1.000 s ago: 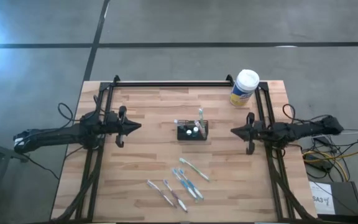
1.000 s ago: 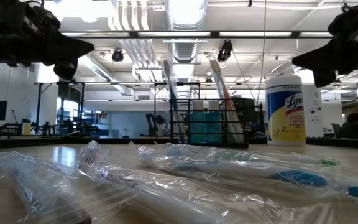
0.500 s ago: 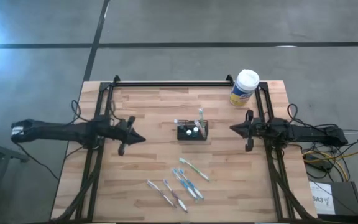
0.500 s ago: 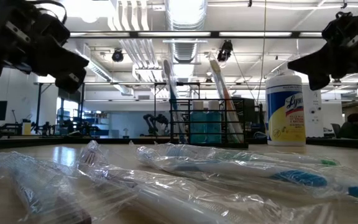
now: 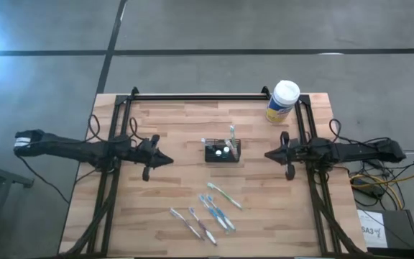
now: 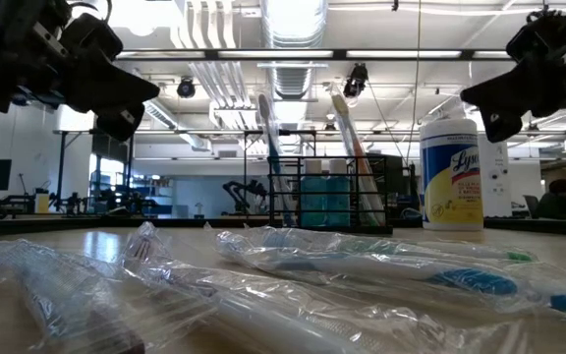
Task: Pick & Place toothbrushing station
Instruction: Put the green toothbrush into the wire organizer
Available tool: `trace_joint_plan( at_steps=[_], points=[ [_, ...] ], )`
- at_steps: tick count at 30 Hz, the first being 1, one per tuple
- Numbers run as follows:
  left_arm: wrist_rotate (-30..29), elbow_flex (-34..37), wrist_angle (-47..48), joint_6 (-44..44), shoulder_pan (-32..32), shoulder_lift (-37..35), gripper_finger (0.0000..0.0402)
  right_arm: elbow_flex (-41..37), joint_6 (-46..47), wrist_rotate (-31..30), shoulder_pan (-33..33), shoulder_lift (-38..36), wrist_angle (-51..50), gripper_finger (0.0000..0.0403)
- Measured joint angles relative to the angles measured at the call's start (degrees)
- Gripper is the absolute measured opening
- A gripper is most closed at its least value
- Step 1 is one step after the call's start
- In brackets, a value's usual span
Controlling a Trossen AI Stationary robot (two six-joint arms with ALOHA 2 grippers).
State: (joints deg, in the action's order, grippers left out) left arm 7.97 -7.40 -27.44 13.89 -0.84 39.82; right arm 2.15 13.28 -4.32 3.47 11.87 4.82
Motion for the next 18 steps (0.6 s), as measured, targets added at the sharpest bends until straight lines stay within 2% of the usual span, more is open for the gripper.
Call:
trace_joint_plan(
  at_steps=[4,12,18],
  points=[
    [-0.1,0.1,0.3,0.0,0.0,0.1,0.0010,3.8,2.0,-1.6,3.6,8.0,0.1,0.0008],
    [0.0,0.1,0.5,-0.8,0.0,0.2,0.0010,14.0,3.6,-1.2,13.1,30.4,-2.1,0.0008],
    [1.1,0.2,0.5,-3.2,0.0,0.2,0.0010,21.7,12.5,-1.7,17.7,46.2,-3.5,0.0008]
  ],
)
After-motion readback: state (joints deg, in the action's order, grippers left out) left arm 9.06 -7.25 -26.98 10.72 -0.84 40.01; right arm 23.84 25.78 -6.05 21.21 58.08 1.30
